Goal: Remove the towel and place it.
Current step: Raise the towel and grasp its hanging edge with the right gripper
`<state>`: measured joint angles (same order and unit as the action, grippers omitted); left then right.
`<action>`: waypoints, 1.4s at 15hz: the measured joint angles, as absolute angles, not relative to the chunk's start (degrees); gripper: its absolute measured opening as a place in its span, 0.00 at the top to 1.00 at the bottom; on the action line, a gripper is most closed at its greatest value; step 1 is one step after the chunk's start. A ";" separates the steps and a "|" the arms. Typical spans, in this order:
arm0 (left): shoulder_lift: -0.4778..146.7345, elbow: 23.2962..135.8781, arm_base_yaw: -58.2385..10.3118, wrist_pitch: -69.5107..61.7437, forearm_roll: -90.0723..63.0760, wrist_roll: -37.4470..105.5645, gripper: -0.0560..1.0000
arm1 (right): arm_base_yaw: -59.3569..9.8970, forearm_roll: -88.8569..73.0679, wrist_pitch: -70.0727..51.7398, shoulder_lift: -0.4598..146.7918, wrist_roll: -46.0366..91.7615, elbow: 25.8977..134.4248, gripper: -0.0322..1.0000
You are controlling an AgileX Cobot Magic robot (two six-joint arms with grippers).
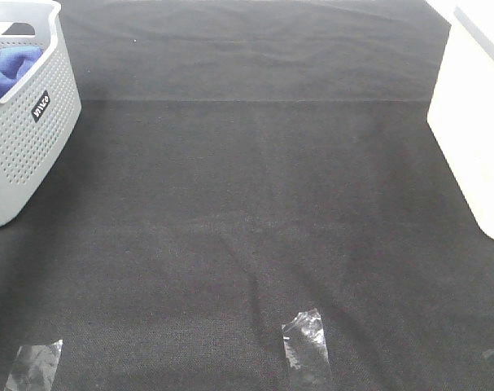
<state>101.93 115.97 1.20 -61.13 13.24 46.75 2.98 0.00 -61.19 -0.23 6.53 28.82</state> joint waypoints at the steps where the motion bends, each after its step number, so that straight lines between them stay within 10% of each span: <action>1: 101.93 115.97 1.20 -61.13 13.24 46.75 0.95 | 2.98 0.00 -61.19 -0.23 6.53 28.82 0.23; 7: 95.28 116.77 -13.41 -59.53 19.31 46.64 0.95 | 2.98 -10.83 -50.99 9.11 13.92 30.08 0.23; 15: 93.74 121.01 -31.68 -56.89 22.17 46.64 0.95 | 2.98 -64.17 -43.49 42.57 71.16 30.14 0.23; 21: 93.74 121.01 -41.60 -57.12 20.11 46.64 0.95 | 2.98 -87.15 -62.85 74.03 104.56 37.76 0.23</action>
